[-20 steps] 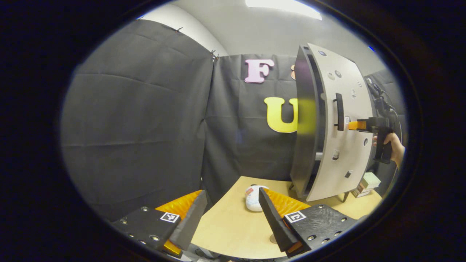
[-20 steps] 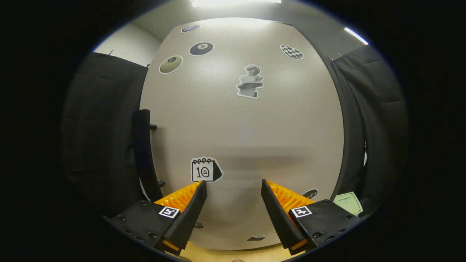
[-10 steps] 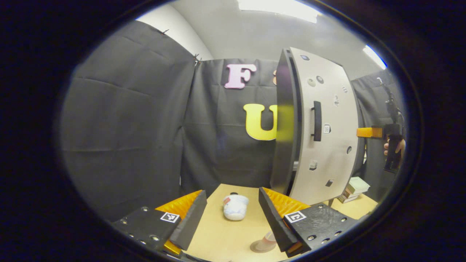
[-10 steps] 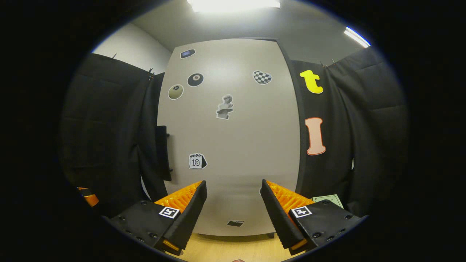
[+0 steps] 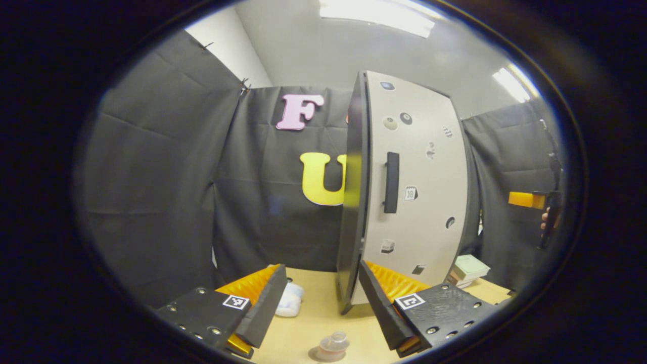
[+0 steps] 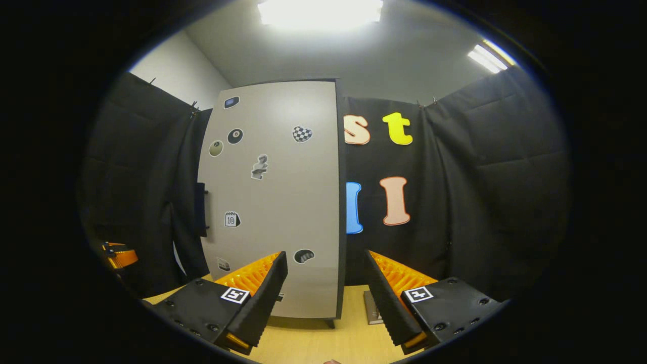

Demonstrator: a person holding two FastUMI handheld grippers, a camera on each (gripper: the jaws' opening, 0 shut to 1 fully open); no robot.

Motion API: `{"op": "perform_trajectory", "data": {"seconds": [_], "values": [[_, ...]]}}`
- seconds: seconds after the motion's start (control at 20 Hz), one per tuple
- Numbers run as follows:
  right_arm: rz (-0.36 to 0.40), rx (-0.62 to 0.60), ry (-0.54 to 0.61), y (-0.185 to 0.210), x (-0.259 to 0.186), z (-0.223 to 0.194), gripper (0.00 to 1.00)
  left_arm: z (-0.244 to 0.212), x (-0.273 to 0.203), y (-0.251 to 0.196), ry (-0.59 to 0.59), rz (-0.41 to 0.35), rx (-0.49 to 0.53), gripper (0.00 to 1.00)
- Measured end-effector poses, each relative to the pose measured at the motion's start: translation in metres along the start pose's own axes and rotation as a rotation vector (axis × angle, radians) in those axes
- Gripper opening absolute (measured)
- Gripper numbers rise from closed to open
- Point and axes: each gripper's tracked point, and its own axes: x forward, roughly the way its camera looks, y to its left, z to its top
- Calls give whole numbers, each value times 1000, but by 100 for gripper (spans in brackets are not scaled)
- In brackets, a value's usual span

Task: Open the cabinet door with the right hand, grasp the bottle in the cabinet with the left hand and place it on the coaster, then close the cabinet door with the right hand.

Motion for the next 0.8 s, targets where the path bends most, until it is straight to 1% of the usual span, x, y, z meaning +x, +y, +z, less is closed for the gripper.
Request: {"op": "perform_trajectory", "data": {"seconds": [0.1, 0.15, 0.2, 0.25, 0.4, 0.6, 0.65, 0.7, 0.8], "values": [[-23, -19, -1, -21, -11, -2, 95, 7, 6, -11, -13, -10, 18, 89], [-28, -28, -8, -29, -17, -2, 92, 11, 7, -15, -17, -12, 27, 89], [-32, -34, -12, -36, -21, -2, 92, 14, 14, -19, -19, -13, 38, 87], [-35, -38, -14, -42, -26, -3, 96, 19, 16, -20, -23, -10, 51, 87], [-47, -41, -23, -61, -37, -3, 96, 32, 20, -17, -39, 11, 69, 87], [-60, -33, -24, -80, -44, -8, 96, 38, 27, -8, -47, 44, 46, 87], [-57, -20, -20, -82, -46, -8, 92, 39, 28, -5, -42, 52, 44, 87], [-48, -6, -18, -83, -49, -8, 96, 40, 28, -4, -40, 60, 45, 87], [-50, 6, -13, -90, -51, -10, 96, 44, 25, 3, -45, 77, 60, 87]]}}
